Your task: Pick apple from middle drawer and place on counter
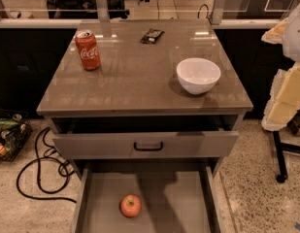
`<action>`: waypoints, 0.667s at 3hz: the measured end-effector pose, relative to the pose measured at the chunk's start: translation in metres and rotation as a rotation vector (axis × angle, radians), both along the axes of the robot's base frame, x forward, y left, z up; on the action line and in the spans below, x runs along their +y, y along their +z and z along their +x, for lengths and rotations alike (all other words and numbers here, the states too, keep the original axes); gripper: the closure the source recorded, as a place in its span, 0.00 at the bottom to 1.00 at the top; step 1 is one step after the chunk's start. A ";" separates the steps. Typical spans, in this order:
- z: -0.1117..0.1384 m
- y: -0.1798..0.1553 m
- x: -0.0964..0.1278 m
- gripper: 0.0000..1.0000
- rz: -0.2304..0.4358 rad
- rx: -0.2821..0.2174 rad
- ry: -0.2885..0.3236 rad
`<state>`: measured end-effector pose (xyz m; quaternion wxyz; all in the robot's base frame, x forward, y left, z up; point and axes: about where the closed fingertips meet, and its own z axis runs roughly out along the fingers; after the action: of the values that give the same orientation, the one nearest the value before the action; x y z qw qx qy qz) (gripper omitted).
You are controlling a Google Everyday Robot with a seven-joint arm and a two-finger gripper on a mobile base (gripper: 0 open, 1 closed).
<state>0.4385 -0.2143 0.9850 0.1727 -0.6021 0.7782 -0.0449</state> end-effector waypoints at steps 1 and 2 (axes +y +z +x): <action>0.000 0.000 0.000 0.00 0.000 0.000 0.000; -0.004 -0.011 -0.001 0.00 0.056 0.000 0.015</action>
Offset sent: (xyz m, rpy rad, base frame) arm -0.0205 -0.0088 -0.0546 0.2836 0.0210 0.0749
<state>0.4345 -0.2155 0.9743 0.1896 -0.6027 0.7748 -0.0218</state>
